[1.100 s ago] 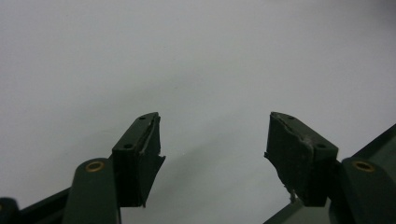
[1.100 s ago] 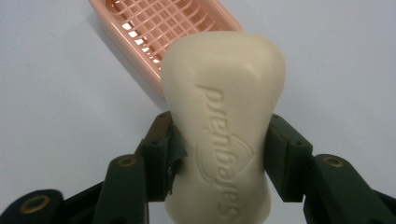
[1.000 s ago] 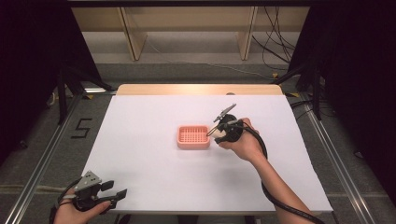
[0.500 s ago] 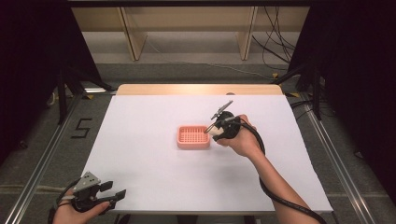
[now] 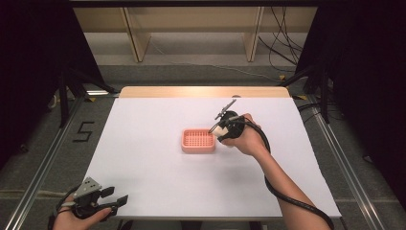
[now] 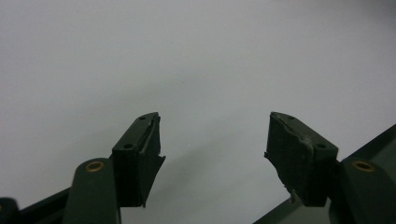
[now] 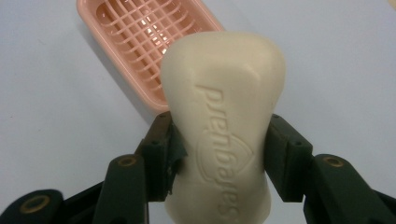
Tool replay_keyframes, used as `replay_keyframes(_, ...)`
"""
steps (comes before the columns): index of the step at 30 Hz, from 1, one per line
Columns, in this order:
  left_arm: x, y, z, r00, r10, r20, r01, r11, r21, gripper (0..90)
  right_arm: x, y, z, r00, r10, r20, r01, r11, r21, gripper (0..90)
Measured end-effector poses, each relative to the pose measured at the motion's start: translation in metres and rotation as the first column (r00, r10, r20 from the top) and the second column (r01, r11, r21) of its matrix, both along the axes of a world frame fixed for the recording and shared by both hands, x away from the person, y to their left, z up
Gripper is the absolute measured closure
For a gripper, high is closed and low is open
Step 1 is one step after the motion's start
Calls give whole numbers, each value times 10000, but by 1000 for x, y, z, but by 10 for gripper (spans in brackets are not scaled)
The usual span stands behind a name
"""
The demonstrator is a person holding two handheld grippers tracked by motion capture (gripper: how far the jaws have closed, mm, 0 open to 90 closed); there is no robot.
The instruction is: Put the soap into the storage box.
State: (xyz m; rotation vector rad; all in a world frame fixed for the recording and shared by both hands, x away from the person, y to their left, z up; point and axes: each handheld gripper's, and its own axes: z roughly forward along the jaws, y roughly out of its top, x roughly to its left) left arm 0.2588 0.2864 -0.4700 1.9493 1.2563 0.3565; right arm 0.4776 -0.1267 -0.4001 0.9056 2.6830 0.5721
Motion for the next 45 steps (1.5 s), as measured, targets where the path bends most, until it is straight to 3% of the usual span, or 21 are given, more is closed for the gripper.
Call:
replay_keyframes(4,0,0,0,10000,-24,61,24,10000,5,347,3,3,1,10000,-50,-24,50,10000,-26,505)
replay_keyframes(16,0,1,1,10000,27,25,-27,10000,-7,348,13,22,6,9986,529,57,-528,9986,-98,505)
replay_keyframes(20,0,0,0,9998,118,147,-117,9999,-32,348,17,31,4,9974,722,62,-721,9974,-91,505)
replay_keyframes(37,0,1,1,10000,57,2,-57,10000,-42,348,29,59,-2,9925,1218,-116,-1219,9925,-26,505)
replay_keyframes(45,0,1,1,10000,68,27,-67,9999,-105,348,32,69,-8,9919,1233,-290,-1234,9923,-36,505)
